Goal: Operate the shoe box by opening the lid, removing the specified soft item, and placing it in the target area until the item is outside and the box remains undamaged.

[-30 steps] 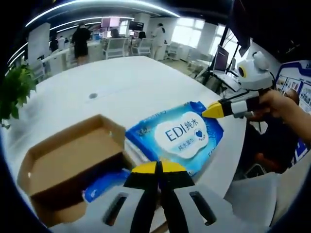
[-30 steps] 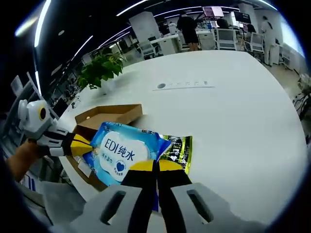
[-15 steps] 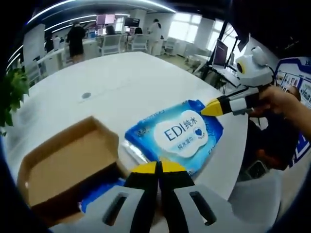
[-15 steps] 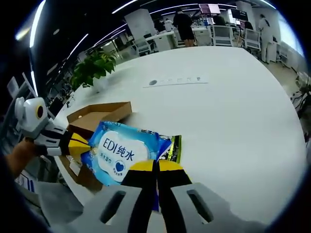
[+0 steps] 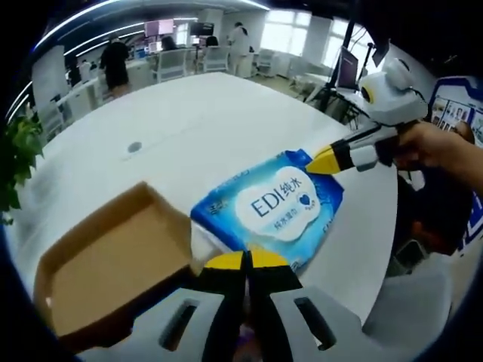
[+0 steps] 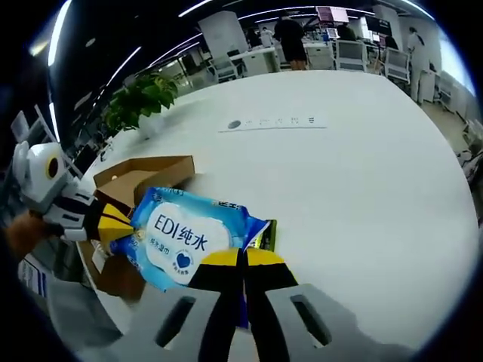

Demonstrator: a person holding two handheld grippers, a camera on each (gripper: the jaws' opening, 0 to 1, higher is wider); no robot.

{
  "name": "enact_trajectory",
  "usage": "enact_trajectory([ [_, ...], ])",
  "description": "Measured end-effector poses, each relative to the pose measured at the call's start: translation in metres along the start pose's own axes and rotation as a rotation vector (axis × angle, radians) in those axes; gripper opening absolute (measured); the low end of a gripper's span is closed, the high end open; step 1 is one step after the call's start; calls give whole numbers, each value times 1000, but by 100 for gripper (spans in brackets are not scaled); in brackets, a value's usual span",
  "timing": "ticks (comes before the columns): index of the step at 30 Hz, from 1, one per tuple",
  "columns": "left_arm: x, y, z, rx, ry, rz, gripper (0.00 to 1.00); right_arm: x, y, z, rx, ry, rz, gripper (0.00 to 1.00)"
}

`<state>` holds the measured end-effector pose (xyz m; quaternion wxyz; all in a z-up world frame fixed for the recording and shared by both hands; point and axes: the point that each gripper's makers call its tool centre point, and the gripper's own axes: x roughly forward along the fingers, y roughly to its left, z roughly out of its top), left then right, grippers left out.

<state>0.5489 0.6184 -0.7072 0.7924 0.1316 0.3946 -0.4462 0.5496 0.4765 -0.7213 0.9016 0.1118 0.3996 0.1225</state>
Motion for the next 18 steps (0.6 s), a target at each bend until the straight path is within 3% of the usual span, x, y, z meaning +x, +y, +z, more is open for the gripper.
enact_trajectory([
  [18,20,6,-3,66,44,35,0,33,-16,-13,15,16,-15,0],
])
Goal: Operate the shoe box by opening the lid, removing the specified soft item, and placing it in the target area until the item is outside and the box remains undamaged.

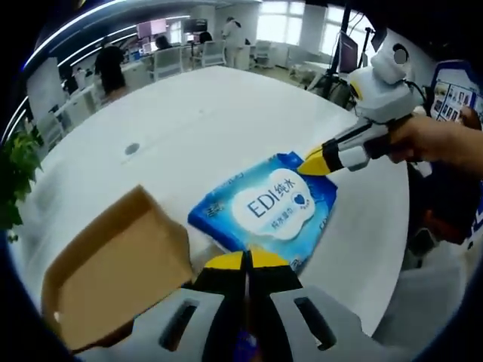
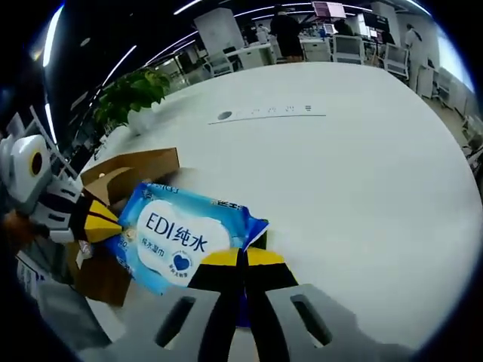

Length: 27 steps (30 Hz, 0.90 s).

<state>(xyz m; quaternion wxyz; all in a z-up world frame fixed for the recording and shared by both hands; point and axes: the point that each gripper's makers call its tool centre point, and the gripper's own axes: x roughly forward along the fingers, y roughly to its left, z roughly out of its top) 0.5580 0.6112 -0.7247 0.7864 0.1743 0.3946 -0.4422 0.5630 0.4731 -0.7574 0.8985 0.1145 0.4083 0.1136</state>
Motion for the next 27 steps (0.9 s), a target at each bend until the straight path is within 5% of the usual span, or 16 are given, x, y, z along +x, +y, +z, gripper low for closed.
enact_trajectory([
  [21,7,1,-6,61,38,18,0,14,-4,-13,16,19,-10,0],
  [27,2,-4,-12,152,68,23,0,16,-5,-10,7,15,-19,0],
])
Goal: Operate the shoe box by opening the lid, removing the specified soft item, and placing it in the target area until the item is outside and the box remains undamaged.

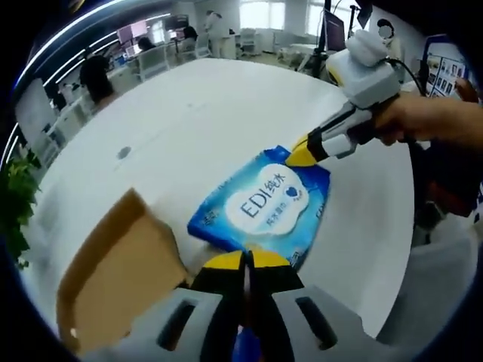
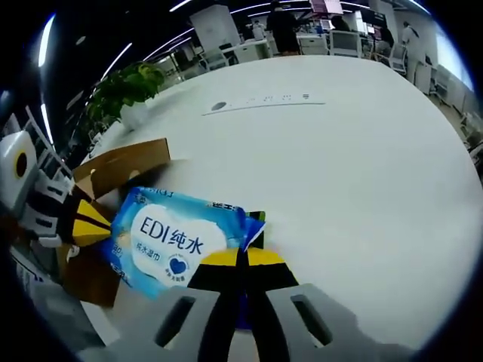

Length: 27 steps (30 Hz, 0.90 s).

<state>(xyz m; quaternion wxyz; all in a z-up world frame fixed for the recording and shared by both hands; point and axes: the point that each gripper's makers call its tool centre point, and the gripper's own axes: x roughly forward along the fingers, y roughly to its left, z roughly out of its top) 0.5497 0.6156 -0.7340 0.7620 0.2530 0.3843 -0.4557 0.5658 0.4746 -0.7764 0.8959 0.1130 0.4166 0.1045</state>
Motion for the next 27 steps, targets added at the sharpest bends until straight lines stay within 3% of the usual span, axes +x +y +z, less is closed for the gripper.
enact_trajectory([
  [6,-14,-4,12,-4,-61,-8,2,0,1,1,-5,0,-14,0],
  [13,-33,1,11,-51,-96,-13,6,-2,2,1,12,-1,-25,0],
  [19,-48,11,0,-80,-109,2,9,-6,1,0,46,-9,-32,1],
  [27,-69,27,-25,-108,-115,40,13,-17,3,8,-3,-59,-35,4],
])
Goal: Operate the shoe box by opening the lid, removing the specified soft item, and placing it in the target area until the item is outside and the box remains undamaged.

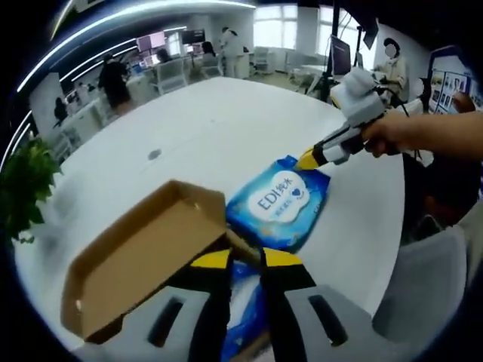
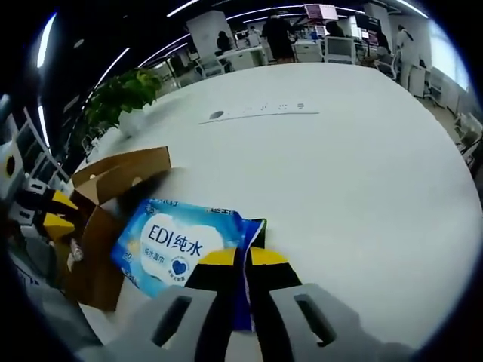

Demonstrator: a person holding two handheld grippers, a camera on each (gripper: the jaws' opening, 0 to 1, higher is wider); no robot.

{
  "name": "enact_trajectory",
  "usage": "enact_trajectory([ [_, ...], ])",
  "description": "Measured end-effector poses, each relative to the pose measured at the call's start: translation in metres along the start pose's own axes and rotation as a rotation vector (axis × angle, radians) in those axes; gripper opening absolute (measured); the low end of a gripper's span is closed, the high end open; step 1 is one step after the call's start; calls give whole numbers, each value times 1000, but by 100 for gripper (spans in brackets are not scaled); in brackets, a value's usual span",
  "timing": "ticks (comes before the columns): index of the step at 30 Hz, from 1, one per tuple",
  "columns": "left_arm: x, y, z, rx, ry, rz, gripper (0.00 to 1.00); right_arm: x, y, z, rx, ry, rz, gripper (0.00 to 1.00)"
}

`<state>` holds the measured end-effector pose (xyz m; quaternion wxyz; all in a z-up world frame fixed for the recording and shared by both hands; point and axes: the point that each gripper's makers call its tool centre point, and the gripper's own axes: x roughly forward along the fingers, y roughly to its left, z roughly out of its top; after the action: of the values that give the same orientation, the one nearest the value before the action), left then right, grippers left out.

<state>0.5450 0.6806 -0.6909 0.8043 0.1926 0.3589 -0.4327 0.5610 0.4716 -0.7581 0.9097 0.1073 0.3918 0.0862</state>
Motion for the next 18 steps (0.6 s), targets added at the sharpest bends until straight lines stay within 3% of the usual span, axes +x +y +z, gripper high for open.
enact_trajectory([
  [11,-24,14,-24,-25,-14,20,22,-29,15,16,-61,-59,12,11],
  [18,-32,15,-41,-7,-7,11,25,-44,41,22,-147,-75,52,16],
])
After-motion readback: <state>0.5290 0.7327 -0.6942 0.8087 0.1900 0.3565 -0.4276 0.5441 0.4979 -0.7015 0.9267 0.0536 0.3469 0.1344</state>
